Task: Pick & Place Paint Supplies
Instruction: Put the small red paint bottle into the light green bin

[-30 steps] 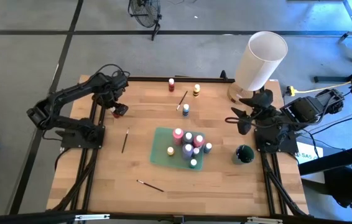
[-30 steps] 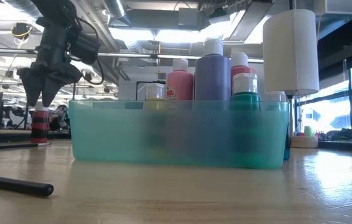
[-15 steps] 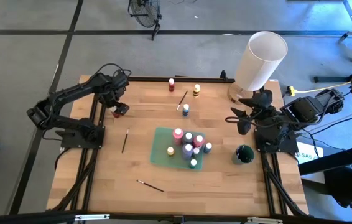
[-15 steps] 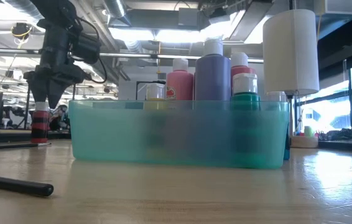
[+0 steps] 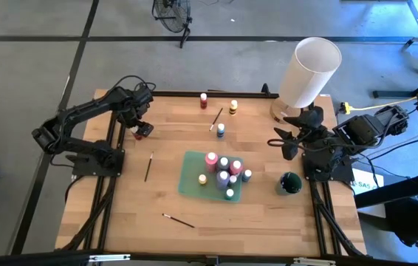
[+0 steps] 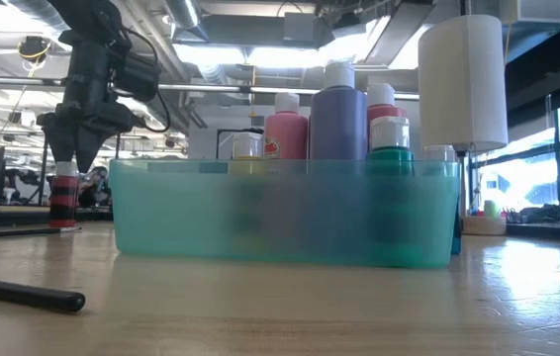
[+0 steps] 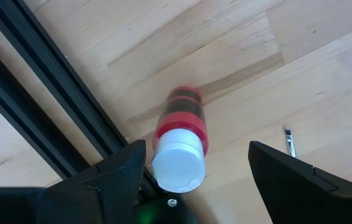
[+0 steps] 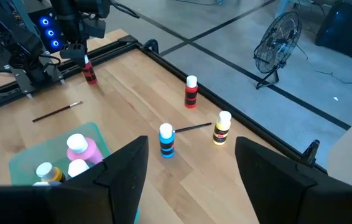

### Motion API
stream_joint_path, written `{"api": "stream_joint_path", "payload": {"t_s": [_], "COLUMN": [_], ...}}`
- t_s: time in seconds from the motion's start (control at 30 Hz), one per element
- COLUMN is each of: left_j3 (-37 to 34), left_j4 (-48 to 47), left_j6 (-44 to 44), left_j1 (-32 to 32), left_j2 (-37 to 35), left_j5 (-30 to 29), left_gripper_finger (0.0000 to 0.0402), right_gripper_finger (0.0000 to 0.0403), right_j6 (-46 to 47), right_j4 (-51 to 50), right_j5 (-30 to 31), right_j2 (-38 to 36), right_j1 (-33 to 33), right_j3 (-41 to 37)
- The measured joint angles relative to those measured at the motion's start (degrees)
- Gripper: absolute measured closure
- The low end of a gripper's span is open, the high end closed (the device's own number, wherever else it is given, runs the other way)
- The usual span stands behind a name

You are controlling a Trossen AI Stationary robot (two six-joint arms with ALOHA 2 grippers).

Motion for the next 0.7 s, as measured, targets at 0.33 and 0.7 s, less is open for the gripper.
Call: {"api": "stream_joint_path", "payload": {"t_s": [0.33, 0.7], "left_j3": [0.0, 0.0], "left_j4": [-1.0, -0.8], "left_j6": [-1.3, -0.9], "left_j1": [0.0, 0.0], "left_j2": [0.0, 0.0], "left_j5": [0.0, -1.5], "left_gripper_finger": [0.0121, 0.0158], "right_gripper_finger": [0.0158, 0.0158], "right_j6": [0.1, 0.2], "right_j4": [0.0, 0.5], "right_j5": [0.0, 0.0], "right_j2": [0.0, 0.0], "right_j1": [0.0, 0.0], "right_j3": [0.0, 0.0]}}
